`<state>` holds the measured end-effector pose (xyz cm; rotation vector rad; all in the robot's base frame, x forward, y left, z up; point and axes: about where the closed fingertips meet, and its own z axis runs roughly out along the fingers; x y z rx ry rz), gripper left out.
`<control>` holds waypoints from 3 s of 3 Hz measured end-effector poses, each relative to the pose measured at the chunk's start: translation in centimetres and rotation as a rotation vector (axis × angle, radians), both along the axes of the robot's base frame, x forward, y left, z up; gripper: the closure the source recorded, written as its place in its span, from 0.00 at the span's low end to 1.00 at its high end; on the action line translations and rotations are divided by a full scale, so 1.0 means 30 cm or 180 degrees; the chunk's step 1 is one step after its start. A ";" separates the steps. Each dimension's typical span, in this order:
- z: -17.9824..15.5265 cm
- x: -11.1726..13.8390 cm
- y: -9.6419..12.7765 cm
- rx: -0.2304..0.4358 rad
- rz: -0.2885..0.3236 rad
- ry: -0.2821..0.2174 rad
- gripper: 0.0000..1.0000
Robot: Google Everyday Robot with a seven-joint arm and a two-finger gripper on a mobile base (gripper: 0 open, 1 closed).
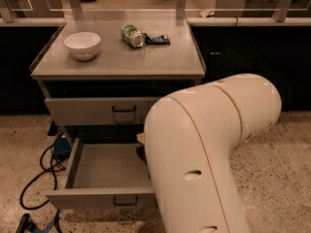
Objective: Place rxbar chocolate into middle drawer
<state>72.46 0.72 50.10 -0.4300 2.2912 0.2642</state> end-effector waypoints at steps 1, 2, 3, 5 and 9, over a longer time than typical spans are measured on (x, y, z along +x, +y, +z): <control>-0.003 -0.001 -0.010 -0.0015 -0.0006 0.0013 1.00; -0.039 -0.048 -0.026 0.0106 -0.0036 0.0019 1.00; -0.071 -0.191 -0.126 0.0378 -0.0126 -0.0005 1.00; -0.179 -0.194 -0.114 0.0456 -0.0051 0.0269 1.00; -0.412 -0.267 -0.119 0.0589 0.0123 0.0815 0.81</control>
Offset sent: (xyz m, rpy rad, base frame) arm -0.0475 -0.0219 -0.0361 0.1246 0.0092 -0.0360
